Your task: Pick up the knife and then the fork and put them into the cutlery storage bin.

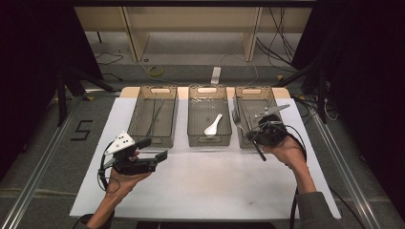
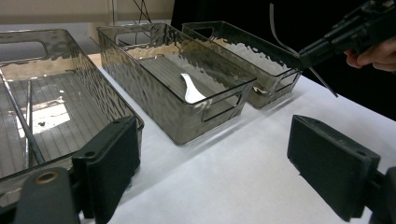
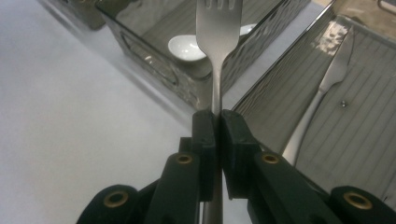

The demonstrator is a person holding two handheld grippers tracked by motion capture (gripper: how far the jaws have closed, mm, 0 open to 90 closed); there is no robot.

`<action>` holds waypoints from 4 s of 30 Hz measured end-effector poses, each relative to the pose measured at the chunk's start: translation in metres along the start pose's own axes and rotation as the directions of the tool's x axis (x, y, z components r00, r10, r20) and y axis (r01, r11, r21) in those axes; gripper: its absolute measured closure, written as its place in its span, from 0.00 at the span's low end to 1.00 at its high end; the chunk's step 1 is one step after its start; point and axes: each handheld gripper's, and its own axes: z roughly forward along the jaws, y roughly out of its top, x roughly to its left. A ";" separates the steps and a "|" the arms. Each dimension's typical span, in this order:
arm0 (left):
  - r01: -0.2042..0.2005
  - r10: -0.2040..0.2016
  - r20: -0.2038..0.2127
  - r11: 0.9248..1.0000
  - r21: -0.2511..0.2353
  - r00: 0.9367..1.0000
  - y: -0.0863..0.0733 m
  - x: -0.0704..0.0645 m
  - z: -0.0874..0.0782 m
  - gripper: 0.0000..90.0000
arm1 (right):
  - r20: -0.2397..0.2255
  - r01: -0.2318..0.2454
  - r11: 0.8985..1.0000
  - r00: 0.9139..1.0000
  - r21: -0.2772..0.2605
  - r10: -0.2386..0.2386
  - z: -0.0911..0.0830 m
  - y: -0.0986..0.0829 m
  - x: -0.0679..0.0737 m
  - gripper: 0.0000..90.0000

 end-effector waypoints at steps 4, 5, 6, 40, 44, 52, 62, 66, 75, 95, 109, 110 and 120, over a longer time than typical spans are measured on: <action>0.000 0.000 0.000 1.000 -0.001 1.000 0.000 0.000 0.000 0.18 | 0.003 -0.016 1.000 1.000 -0.016 0.016 -0.002 0.009 -0.006 0.95; 0.000 0.000 0.001 1.000 -0.001 1.000 0.000 0.000 0.000 0.18 | 0.006 -0.019 1.000 1.000 -0.021 0.019 -0.002 0.011 -0.007 0.95; 0.000 0.000 0.000 1.000 -0.001 1.000 0.000 0.000 0.000 0.18 | 0.009 -0.025 0.999 1.000 -0.025 0.025 -0.003 0.014 -0.009 0.95; 0.005 -0.005 0.002 1.000 -0.011 1.000 0.000 0.000 0.000 0.18 | 0.063 -0.201 0.975 0.976 -0.095 0.208 0.009 0.063 -0.068 0.95; 0.008 -0.008 0.000 1.000 -0.012 1.000 0.000 0.000 0.000 0.18 | 0.074 -0.220 0.970 0.971 -0.101 0.227 0.013 0.063 -0.074 0.95; 0.007 -0.007 0.001 1.000 -0.013 1.000 0.001 0.000 0.000 0.18 | 0.103 -0.251 0.962 0.960 -0.106 0.261 0.022 0.063 -0.084 0.95; 0.007 -0.007 -0.001 1.000 -0.013 1.000 0.001 0.000 -0.001 0.18 | 0.124 -0.281 0.953 0.948 -0.110 0.293 0.031 0.060 -0.088 0.95; 0.009 -0.009 0.000 1.000 -0.014 1.000 0.001 0.000 -0.001 0.18 | 0.129 -0.290 0.952 0.945 -0.096 0.301 0.037 0.057 -0.088 0.95; 0.008 -0.008 -0.001 1.000 -0.013 1.000 0.001 0.000 -0.001 0.18 | 0.139 -0.313 0.948 0.937 -0.062 0.319 0.053 0.043 -0.089 0.95; 0.006 -0.006 -0.001 1.000 -0.015 1.000 0.001 0.000 -0.001 0.18 | 0.148 -0.338 0.941 0.929 -0.029 0.338 0.070 0.030 -0.086 0.94; 0.006 -0.006 -0.002 1.000 -0.015 1.000 0.001 0.000 -0.001 0.18 | 0.149 -0.357 0.934 0.923 -0.008 0.355 0.077 0.025 -0.086 0.94; 0.007 -0.007 -0.001 1.000 -0.015 1.000 0.001 0.000 -0.001 0.18 | 0.150 -0.358 0.934 0.923 -0.008 0.355 0.077 0.025 -0.086 0.94; 0.007 -0.007 -0.002 1.000 -0.014 1.000 0.001 0.000 -0.001 0.18 | 0.154 -0.362 0.932 0.921 0.001 0.358 0.080 0.025 -0.085 0.94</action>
